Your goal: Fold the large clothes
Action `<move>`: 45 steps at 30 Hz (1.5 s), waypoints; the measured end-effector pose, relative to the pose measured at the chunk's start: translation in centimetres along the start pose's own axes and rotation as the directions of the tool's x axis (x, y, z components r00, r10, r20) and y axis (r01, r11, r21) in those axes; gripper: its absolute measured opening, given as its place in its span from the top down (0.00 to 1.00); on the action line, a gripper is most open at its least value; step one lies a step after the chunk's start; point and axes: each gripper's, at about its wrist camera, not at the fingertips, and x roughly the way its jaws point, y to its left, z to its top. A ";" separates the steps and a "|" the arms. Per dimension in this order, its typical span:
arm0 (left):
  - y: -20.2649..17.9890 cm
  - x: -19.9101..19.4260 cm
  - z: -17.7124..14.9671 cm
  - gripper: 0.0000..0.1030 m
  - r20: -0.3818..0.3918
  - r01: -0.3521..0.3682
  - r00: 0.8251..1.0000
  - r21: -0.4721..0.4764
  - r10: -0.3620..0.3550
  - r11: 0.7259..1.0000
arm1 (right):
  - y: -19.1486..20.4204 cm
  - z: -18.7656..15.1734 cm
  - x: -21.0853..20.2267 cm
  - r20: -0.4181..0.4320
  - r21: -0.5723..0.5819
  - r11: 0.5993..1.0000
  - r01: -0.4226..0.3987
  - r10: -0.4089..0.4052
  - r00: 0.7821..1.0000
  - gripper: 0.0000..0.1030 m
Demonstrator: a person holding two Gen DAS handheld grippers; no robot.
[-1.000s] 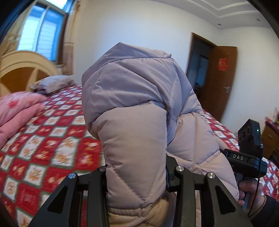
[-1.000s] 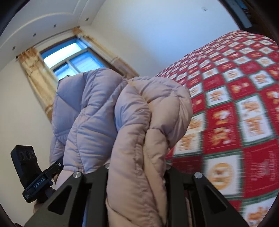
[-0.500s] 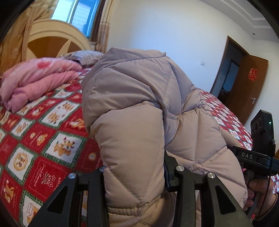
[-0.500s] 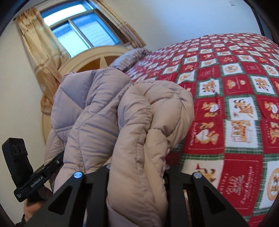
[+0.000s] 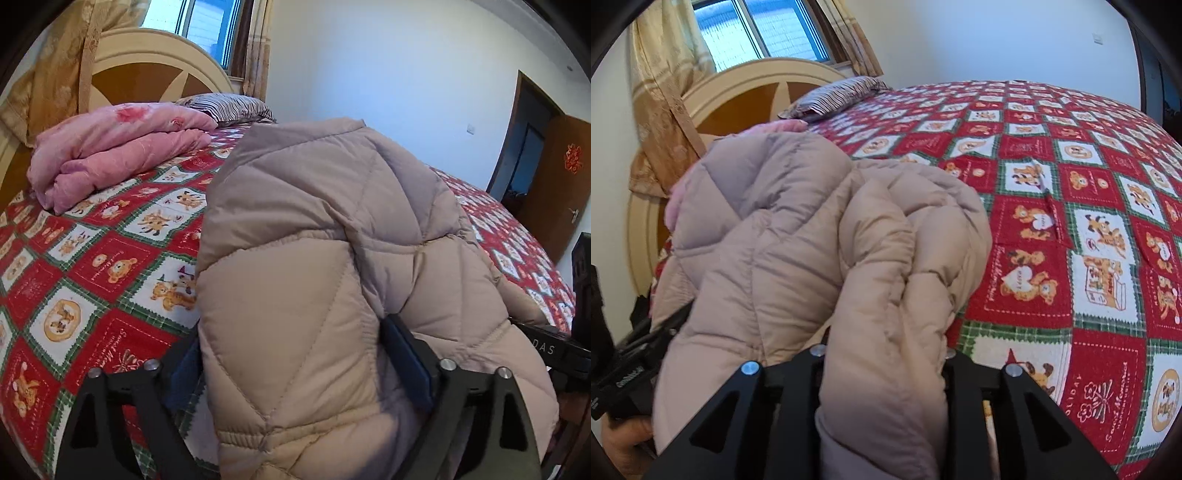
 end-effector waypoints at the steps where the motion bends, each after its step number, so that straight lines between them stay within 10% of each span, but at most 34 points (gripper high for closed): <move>1: 0.2 0.1 0.0 0.09 -0.004 0.006 1.000 -0.010 -0.006 1.000 | -0.1 0.0 0.1 -0.003 -0.001 1.000 0.006 -0.006 1.000 0.73; 13: 1.0 1.0 -0.3 0.01 -0.021 -0.015 1.000 -0.042 0.014 0.999 | -0.5 0.1 0.7 -0.019 0.005 0.994 0.106 -0.105 0.994 0.51; 45: -0.3 0.8 -0.4 0.01 -0.010 -0.122 0.992 -0.009 0.122 0.992 | 0.4 -0.1 1.0 0.030 -0.077 0.953 0.292 -0.291 0.956 0.33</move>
